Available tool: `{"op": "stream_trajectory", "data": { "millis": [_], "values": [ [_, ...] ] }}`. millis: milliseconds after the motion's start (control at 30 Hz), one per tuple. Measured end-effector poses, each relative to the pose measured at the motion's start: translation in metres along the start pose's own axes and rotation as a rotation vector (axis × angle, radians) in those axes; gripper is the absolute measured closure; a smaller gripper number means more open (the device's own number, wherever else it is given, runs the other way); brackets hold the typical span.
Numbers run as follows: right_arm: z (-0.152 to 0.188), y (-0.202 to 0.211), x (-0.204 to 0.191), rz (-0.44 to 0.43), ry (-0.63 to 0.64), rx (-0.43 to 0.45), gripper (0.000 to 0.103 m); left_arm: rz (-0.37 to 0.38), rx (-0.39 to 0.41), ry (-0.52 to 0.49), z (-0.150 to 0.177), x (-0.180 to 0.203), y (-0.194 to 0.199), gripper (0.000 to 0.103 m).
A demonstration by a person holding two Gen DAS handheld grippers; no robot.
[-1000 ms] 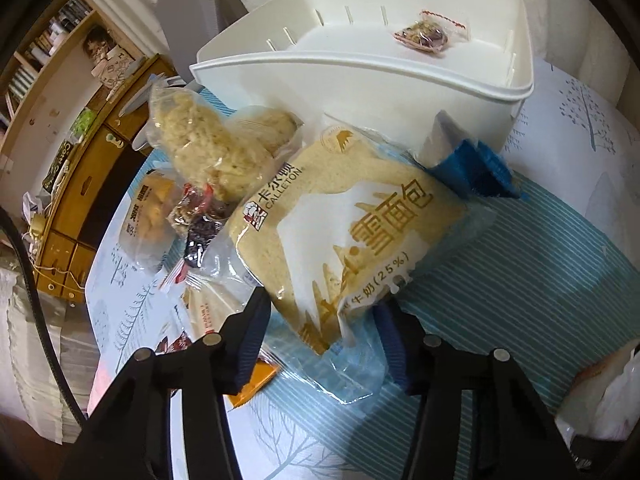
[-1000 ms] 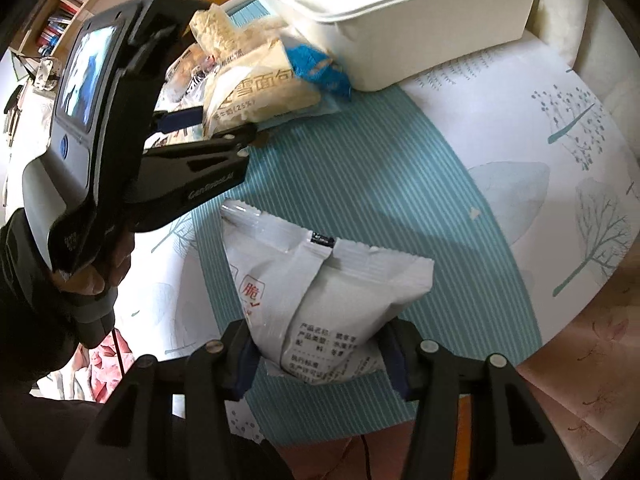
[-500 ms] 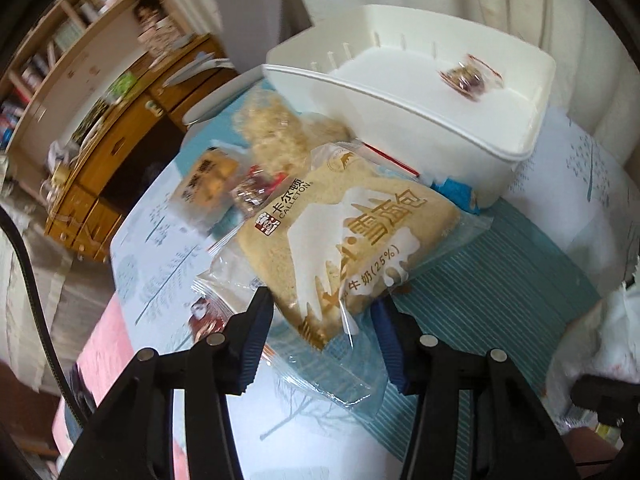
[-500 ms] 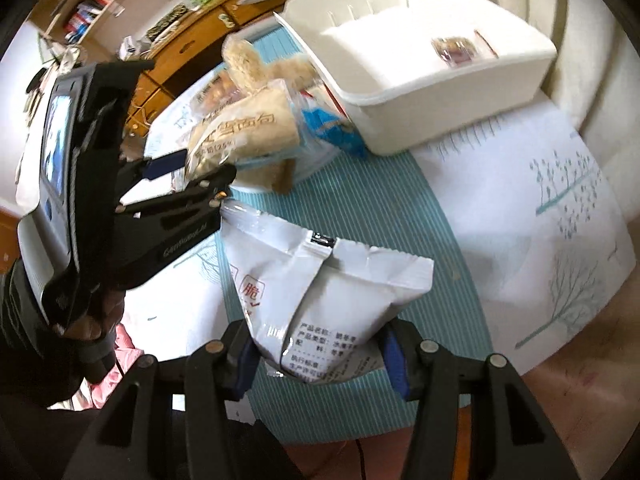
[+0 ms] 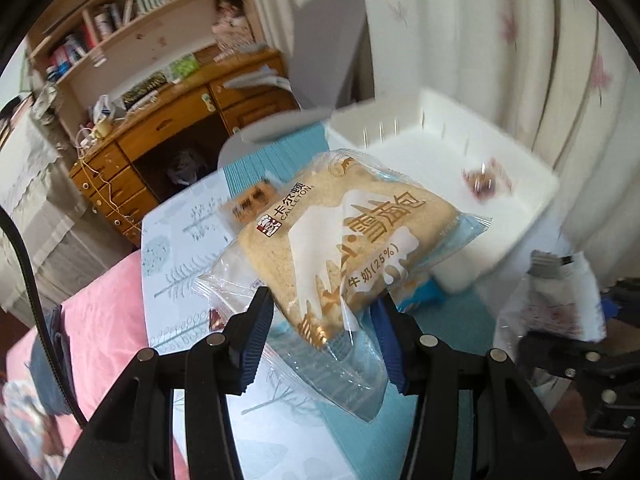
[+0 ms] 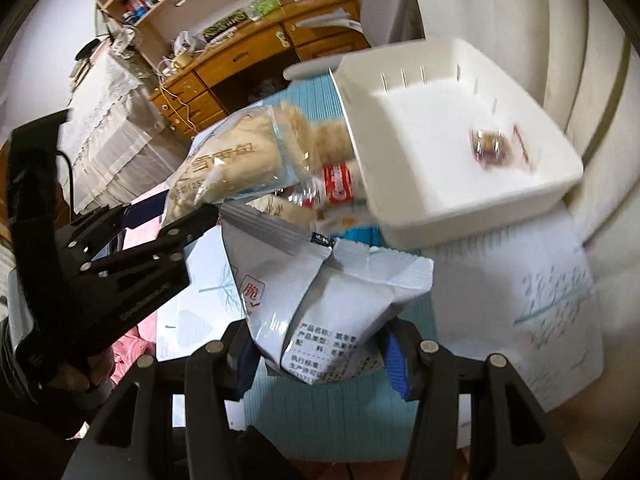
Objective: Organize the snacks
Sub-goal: 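Lower the bread bag into the tray with the left tool while the right tool sets the apple packet down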
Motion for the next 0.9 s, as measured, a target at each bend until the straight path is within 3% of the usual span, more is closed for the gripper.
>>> {"op": "stream_trajectory", "data": {
  "millis": [433,633,900],
  "values": [
    [-0.042,0.036,0.055,0.031,0.087,0.09,0.051,0.091,0.201,0.126,-0.046,0.049,0.045,0.054],
    [-0.059,0.042,0.087,0.044,0.108,0.099,0.051,0.13,0.216,0.13,-0.06,0.083,0.04,0.054],
    [-0.071,0.035,0.128,0.054,0.122,0.071,0.05,0.173,0.177,0.151,-0.072,0.127,0.013,0.054]
  ]
}}
Point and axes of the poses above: each gripper's, at about its wrist camera, not at the fingertips, and y roughly against the way its jaws point, x to its right, z to its underside, the point moved 8 cm from there along -y, roughly the way its jaws point, and after that the axes turned 12 degrees about y, right-handed, at the moved point
